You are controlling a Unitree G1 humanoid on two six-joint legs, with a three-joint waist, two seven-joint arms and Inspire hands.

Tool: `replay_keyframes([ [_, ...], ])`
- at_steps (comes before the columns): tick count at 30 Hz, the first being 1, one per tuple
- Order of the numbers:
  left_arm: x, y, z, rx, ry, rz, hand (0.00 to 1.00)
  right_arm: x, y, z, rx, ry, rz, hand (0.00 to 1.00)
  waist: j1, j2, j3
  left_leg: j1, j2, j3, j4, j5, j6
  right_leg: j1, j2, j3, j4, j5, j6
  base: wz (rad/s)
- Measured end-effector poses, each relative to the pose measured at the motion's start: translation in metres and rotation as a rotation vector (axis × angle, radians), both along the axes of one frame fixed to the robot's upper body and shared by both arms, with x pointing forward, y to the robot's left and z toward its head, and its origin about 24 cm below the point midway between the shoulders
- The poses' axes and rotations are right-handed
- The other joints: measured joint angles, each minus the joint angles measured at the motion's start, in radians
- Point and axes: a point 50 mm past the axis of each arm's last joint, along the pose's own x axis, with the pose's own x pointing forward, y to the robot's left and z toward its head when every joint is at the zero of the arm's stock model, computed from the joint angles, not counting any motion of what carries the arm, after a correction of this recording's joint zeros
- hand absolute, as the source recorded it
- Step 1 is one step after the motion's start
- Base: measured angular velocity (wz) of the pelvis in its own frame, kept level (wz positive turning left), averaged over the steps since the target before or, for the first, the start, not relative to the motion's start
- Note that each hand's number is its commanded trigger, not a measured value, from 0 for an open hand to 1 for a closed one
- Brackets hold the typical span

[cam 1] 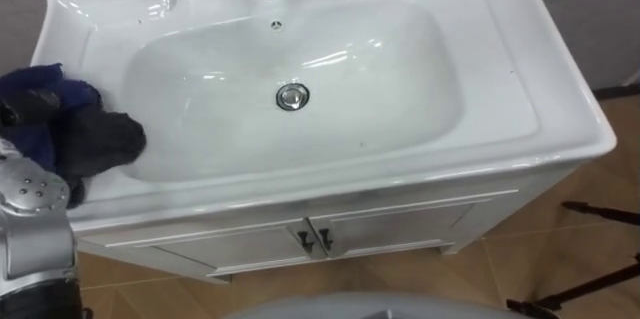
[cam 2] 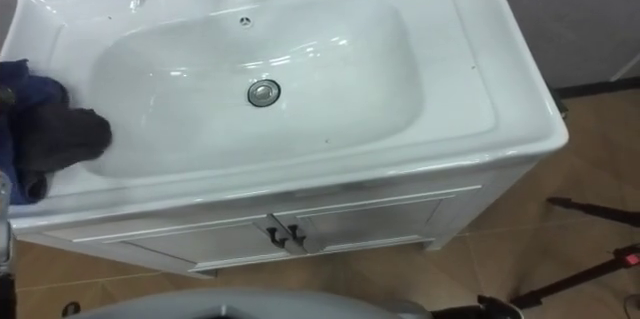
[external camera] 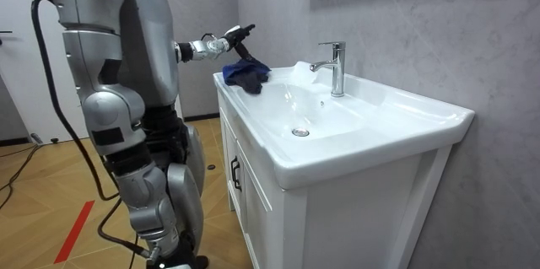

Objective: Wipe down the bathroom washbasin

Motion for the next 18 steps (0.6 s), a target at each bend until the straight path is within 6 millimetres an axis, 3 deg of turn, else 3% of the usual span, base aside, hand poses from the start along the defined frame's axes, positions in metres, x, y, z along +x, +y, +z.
replay_keyframes([
  [6,-0.006,0.011,0.039,0.078,-0.243,0.082,0.0,-0.001,-0.002,0.0,-0.008,-0.009,0.008,0.0,0.003,0.008,0.0003,0.001,-0.001,0.0,-0.001,0.0,0.0,0.0,0.001,0.004,-0.002,0.0,0.001,0.0],
  [11,-0.014,0.02,0.045,0.096,-0.289,0.137,0.0,-0.003,-0.002,0.001,-0.012,-0.012,0.025,0.0,0.018,0.014,-0.0001,0.008,0.0,0.005,-0.001,0.0,0.0,-0.001,0.003,0.026,-0.001,0.001,0.0,-0.13],
  [18,-0.027,0.033,0.056,0.142,-0.376,0.25,0.0,-0.008,-0.005,0.002,-0.026,-0.003,0.052,0.0,0.053,0.017,0.0003,0.008,-0.001,-0.006,-0.002,0.0,0.0,0.0,0.002,0.024,-0.001,0.001,0.0,-0.01],
])
